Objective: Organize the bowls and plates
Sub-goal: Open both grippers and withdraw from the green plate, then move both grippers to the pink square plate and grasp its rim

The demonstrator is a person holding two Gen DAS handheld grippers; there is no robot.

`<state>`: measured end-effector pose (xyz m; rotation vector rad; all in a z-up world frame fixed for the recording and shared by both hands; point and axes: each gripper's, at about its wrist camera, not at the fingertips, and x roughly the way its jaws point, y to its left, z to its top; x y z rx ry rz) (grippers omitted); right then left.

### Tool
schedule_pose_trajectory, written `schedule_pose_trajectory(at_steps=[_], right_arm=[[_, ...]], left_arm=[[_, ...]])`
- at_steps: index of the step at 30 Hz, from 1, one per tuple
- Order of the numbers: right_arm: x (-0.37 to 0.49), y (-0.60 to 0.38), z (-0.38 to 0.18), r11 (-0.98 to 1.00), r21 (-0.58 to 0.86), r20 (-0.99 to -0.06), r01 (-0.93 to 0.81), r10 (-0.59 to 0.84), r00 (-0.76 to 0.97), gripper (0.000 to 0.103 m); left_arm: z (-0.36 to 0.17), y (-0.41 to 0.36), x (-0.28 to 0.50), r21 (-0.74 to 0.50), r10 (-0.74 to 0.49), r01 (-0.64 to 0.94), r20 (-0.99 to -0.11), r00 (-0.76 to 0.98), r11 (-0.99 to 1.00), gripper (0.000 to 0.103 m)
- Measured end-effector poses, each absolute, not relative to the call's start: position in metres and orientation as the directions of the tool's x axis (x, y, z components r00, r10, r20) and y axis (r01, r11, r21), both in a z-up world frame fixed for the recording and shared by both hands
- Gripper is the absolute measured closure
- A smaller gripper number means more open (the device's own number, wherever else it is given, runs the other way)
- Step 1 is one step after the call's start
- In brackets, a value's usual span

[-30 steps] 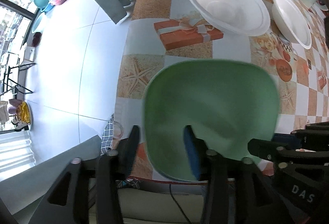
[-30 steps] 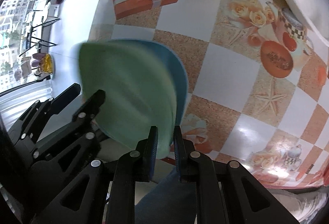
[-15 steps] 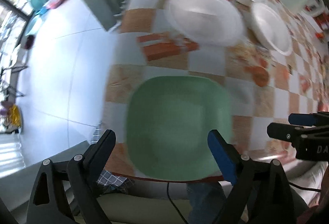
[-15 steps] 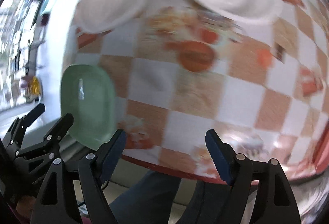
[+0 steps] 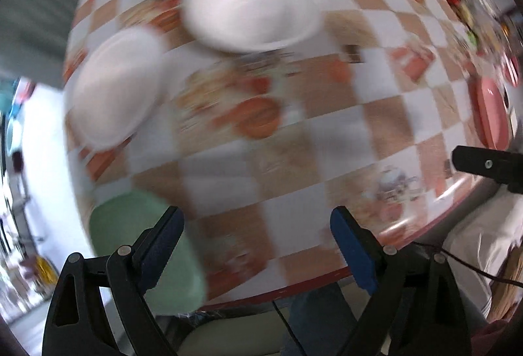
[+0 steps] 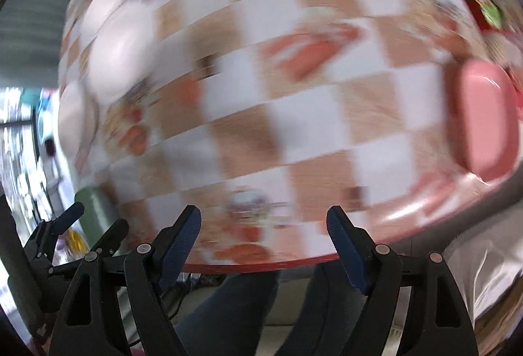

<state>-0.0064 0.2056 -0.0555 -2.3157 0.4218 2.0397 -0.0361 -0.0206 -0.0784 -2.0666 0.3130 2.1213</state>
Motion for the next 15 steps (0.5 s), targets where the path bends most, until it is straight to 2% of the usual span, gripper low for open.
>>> schedule_pose_trajectory(at_steps=[7, 15], right_arm=[[0.012, 0.341, -0.053, -0.913, 0.118, -0.984, -0.391, -0.161, 0.078, 0.023], [0.005, 0.460, -0.058, -0.898, 0.043, -0.993, -0.438, -0.086, 0.079, 0.023]], left_arm=[[-0.086, 0.092, -0.044, 0.041, -0.048, -0.377, -0.999, 0.010, -0.925, 0.010], [-0.085, 0.213, -0.053, 0.006, -0.016, -0.433, -1.000, 0.019, -0.901, 0.010]])
